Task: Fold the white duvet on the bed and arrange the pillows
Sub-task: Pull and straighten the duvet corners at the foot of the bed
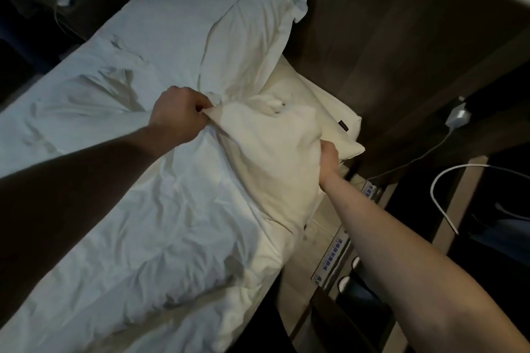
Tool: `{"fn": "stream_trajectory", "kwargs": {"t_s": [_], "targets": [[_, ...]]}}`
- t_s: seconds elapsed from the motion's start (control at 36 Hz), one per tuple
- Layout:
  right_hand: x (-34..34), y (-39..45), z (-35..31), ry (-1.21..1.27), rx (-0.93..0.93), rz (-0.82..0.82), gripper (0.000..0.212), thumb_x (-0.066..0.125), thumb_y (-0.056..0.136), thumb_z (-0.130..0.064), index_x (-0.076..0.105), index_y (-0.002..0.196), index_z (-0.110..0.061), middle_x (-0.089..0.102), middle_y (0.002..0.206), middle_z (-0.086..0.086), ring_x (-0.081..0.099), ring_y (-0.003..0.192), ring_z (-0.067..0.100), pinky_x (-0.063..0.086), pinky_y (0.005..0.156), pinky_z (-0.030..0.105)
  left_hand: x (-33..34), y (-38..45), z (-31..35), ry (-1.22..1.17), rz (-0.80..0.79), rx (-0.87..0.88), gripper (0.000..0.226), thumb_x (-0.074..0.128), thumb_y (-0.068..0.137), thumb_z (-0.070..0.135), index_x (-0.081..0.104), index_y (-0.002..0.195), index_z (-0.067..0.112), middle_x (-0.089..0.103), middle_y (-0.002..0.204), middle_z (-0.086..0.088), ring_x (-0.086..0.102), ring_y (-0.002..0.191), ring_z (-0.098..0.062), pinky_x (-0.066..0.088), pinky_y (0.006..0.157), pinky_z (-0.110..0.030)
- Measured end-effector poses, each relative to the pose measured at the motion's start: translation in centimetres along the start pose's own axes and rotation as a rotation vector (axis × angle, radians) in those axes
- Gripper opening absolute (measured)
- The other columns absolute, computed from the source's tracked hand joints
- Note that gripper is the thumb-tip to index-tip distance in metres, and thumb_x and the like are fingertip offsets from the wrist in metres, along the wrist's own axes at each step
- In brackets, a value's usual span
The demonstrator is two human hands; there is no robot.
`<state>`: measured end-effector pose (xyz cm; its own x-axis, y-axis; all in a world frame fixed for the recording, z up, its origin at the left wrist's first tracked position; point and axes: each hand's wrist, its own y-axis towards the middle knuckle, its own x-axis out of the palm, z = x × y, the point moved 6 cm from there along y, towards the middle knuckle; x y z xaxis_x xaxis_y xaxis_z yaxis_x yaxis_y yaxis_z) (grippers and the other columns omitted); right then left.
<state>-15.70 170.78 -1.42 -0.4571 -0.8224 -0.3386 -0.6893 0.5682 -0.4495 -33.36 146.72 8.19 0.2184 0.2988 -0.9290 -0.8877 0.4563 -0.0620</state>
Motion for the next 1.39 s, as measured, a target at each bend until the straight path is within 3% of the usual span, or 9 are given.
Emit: {"fn": "stream_trajectory", "kwargs": {"t_s": [0.22,0.56,0.67,0.78,0.92,1.0,1.08,1.19,1.39], "targets": [[-12.1,-3.4,1.3,-0.028,-0.036,0.53,0.035,0.056,0.091,-0.024,0.064,0.062,-0.006,0.053,0.056,0.004,0.043,0.051,0.015,0.037,0.054,0.028,-4.9,2.4,2.0,-0.054,0.241,-0.076,0.028,0.062,0.074,0.012,0.078,0.095,0.018,0.074,0.085,-0.013,0.067,0.085,-0.034,0.046,0.067,-0.029],[-13.9,-2.9,3.7,0.211,0.111,0.918,0.028,0.058,0.091,-0.033,0.078,0.09,-0.013,0.073,0.083,0.003,0.067,0.084,0.024,0.056,0.085,0.037,-2.9,7.3,5.3,-0.076,0.179,-0.051,0.028,0.053,0.075,0.011,0.075,0.093,0.011,0.072,0.093,-0.017,0.067,0.09,-0.034,0.052,0.076,-0.031],[-10.4,-1.8,7.9,0.002,0.253,0.734,0.036,0.05,0.098,-0.035,0.072,0.109,-0.009,0.071,0.104,0.013,0.064,0.098,0.032,0.048,0.086,0.035,3.7,6.0,6.5,0.153,-0.173,-0.052,0.061,0.07,0.073,0.01,0.052,0.131,0.008,0.05,0.129,-0.021,0.048,0.122,-0.04,0.048,0.095,-0.047],[-7.6,-0.2,11.9,0.022,0.442,0.384,0.034,0.054,0.096,-0.03,0.063,0.123,-0.011,0.065,0.119,0.01,0.058,0.102,0.029,0.042,0.084,0.029,8.8,2.4,9.1,0.172,-0.243,0.155,0.077,0.073,0.072,0.03,0.041,0.141,0.018,0.036,0.146,-0.01,0.037,0.131,-0.032,0.041,0.104,-0.045],[-7.2,0.2,13.2,0.088,0.474,0.35,0.067,0.059,0.09,-0.052,0.038,0.147,-0.022,0.051,0.141,0.005,0.05,0.127,0.032,0.041,0.105,0.04,14.8,-2.8,11.2,0.169,-0.415,0.2,0.116,0.067,0.059,0.077,0.023,0.152,0.023,0.024,0.156,-0.002,0.028,0.14,-0.028,0.035,0.11,-0.047],[-5.9,0.8,11.2,0.116,0.398,0.292,0.053,0.059,0.091,-0.051,0.055,0.132,-0.018,0.061,0.127,0.004,0.057,0.12,0.03,0.046,0.102,0.038,17.8,-4.1,10.6,0.087,-0.57,0.076,0.13,0.068,0.047,0.086,0.018,0.149,0.024,0.032,0.149,-0.004,0.037,0.133,-0.031,0.038,0.106,-0.046],[-4.0,0.9,7.5,0.14,0.147,0.238,0.024,0.062,0.093,-0.037,0.054,0.082,-0.018,0.065,0.079,-0.001,0.063,0.078,0.017,0.05,0.071,0.028,18.5,-3.4,10.7,-0.035,-0.542,0.059,0.114,0.065,0.046,0.085,0.043,0.139,0.023,0.054,0.134,-0.003,0.055,0.12,-0.029,0.048,0.098,-0.043],[-2.0,-0.2,4.5,0.397,0.033,-0.013,0.023,0.068,0.091,-0.029,0.055,0.096,-0.011,0.066,0.066,0.005,0.059,0.059,0.016,0.046,0.052,0.026,17.1,-1.6,9.9,0.083,-0.462,0.095,0.05,0.059,0.079,0.042,0.064,0.115,0.008,0.065,0.116,-0.016,0.062,0.109,-0.037,0.049,0.089,-0.038],[-5.8,-0.5,13.6,0.253,0.391,0.381,0.067,0.069,0.087,-0.033,0.038,0.146,-0.027,0.056,0.132,0.005,0.057,0.118,0.022,0.044,0.105,0.035,13.7,0.5,7.1,0.071,-0.32,0.017,0.033,0.063,0.074,0.027,0.063,0.105,0.015,0.066,0.109,-0.011,0.061,0.099,-0.034,0.045,0.08,-0.034]]}}
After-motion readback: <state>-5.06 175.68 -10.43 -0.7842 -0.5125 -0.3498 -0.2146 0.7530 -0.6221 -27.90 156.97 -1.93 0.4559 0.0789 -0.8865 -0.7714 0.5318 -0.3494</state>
